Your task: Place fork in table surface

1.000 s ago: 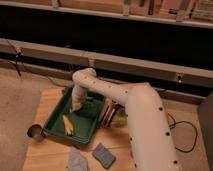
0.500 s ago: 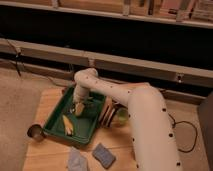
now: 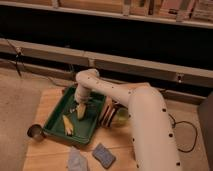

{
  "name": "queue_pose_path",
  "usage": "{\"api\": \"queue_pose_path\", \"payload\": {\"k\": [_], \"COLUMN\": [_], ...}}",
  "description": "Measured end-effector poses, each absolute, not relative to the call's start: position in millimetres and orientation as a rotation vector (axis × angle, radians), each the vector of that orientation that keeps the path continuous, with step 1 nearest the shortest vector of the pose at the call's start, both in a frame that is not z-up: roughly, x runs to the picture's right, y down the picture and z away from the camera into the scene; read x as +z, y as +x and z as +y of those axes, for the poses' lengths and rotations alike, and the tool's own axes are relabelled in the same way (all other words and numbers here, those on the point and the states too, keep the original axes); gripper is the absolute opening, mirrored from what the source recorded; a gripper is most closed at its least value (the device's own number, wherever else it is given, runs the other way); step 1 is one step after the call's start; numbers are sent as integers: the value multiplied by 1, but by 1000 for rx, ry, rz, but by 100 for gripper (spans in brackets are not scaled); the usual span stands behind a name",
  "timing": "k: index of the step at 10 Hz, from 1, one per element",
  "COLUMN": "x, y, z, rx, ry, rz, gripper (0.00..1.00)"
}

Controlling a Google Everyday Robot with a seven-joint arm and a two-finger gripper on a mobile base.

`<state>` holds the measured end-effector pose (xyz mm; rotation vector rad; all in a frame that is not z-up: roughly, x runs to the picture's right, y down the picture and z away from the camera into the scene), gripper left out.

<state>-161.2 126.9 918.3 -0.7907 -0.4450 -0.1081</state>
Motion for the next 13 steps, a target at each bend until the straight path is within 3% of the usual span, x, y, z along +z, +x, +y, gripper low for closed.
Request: {"api": "queue_pose_path", "payload": {"k": [7,8,13], "x": [918,918,914], "y": [-161,-161,-160], "z": [128,127,121], "rx": [-113,-112,-108], "ry": [-779,-778,-753], "rz": [-428,-429,-438], "gripper": [5,0,0]}}
